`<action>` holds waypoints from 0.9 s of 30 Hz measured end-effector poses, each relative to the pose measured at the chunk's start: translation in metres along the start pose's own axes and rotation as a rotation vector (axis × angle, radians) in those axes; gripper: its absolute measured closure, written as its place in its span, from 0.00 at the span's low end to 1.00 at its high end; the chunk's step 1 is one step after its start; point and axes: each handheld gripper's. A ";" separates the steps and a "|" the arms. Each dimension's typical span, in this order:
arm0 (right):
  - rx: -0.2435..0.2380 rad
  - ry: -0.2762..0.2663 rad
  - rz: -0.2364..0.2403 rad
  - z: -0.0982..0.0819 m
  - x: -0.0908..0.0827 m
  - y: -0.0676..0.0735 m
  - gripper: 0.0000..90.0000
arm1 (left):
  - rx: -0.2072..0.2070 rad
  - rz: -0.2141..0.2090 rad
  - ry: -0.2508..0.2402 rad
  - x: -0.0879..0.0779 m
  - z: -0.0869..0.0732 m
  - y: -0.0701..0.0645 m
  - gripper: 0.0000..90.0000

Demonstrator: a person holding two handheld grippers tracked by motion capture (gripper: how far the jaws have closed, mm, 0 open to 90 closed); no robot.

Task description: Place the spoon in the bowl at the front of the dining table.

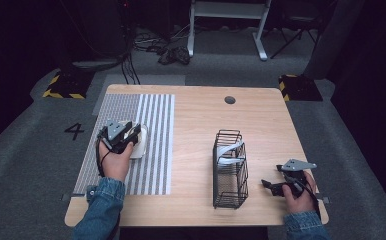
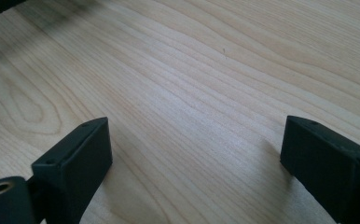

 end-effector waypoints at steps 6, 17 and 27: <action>0.000 0.000 0.000 0.000 0.000 0.000 0.10 | 0.015 -0.002 0.018 0.005 -0.003 -0.006 0.68; 0.000 0.000 0.000 0.000 0.000 0.000 0.10 | 0.046 0.006 0.040 0.015 -0.007 -0.016 0.66; 0.000 0.000 0.000 0.000 0.000 0.000 0.10 | 0.054 -0.009 0.065 0.019 -0.010 -0.022 0.59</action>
Point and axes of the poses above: each handheld gripper's, and its own axes: x roughly forward along the jaws, z roughly out of its top, y roughly to its left, and after that the axes turned 9 degrees about y, right-handed
